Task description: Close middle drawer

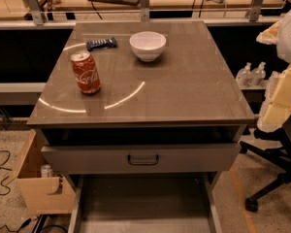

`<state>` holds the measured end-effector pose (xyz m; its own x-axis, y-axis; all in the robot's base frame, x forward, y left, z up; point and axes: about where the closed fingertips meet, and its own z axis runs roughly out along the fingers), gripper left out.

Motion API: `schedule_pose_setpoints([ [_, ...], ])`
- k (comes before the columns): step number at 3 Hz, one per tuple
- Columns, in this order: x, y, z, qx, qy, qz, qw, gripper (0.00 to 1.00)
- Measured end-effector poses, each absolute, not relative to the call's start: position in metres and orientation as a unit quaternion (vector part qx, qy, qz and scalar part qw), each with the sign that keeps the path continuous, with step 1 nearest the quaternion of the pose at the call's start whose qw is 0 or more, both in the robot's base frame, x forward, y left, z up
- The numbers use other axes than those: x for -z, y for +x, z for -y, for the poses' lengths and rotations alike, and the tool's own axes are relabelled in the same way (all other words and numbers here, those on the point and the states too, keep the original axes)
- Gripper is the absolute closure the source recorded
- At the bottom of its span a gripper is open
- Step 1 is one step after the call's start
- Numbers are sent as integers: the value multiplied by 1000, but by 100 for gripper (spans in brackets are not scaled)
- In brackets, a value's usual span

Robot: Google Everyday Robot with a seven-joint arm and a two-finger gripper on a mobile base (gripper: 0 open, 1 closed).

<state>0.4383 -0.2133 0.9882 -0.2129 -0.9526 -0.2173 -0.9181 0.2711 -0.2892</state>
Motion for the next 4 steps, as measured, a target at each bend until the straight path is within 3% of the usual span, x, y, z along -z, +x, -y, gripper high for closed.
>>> schedule_pose_setpoints([
  [2,-966,439,212,44,-604,-774,185,0],
  [4,-873,405,209,41,-629,-744,221,0],
])
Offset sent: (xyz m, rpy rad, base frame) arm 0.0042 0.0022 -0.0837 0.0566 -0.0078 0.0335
